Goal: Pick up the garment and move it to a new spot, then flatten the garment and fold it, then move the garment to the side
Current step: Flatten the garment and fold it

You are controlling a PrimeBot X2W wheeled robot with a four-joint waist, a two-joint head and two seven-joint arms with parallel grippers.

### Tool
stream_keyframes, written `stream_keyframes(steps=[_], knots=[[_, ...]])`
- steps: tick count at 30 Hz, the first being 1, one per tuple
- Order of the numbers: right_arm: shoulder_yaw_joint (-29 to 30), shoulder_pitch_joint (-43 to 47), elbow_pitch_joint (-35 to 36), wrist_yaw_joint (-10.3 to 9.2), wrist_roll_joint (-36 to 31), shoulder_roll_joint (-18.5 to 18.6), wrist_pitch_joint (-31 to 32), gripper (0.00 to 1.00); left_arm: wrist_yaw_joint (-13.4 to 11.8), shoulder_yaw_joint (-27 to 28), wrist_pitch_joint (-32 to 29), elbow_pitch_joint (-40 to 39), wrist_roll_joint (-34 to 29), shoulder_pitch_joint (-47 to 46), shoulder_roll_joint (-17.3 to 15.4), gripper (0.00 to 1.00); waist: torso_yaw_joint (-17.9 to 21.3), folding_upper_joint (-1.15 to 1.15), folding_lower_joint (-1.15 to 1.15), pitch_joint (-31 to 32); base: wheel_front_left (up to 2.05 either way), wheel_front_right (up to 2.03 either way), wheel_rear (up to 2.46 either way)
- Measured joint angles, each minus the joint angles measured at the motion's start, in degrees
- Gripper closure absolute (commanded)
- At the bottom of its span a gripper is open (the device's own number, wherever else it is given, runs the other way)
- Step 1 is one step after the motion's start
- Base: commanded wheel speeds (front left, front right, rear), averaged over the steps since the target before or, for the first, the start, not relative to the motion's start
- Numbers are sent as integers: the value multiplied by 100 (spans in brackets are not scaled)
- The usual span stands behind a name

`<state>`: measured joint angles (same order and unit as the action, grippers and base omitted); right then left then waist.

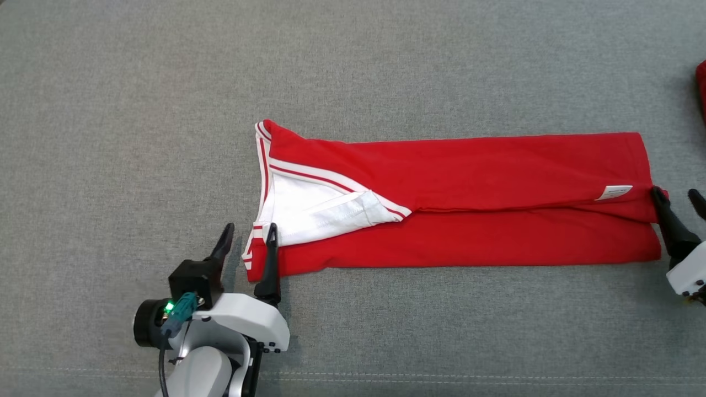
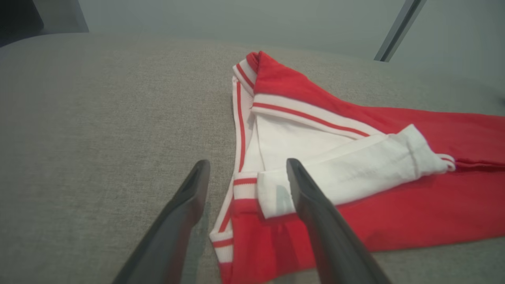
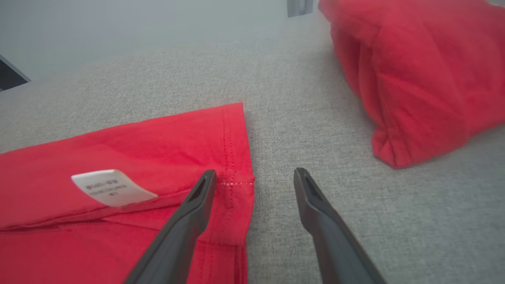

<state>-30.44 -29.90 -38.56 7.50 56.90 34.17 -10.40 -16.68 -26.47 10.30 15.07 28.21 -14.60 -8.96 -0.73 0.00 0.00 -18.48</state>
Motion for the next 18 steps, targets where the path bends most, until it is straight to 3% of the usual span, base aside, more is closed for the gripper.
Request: stream_keyframes(steps=[4, 9, 14, 18], knots=[[266, 4, -97, 0, -292, -41, -246, 0, -63, 158, 193, -47, -15, 3, -22, 0, 41, 0, 0, 149, 0, 0, 0], [797, 35, -77, 0, -946, -345, -360, 0, -107, 343, 348, -191, -54, 24, -29, 0, 92, 0, 0, 362, 0, 0, 0], [1723, 390, 559, 0, -1864, -773, -383, 0, -103, 591, 411, -397, -168, 136, -2, 0, 159, 0, 0, 604, 0, 0, 0], [2091, 935, 1120, 0, -2439, -1232, -383, 0, -93, 795, 411, -543, -391, 315, 98, 0, 196, 0, 0, 813, 0, 0, 0]])
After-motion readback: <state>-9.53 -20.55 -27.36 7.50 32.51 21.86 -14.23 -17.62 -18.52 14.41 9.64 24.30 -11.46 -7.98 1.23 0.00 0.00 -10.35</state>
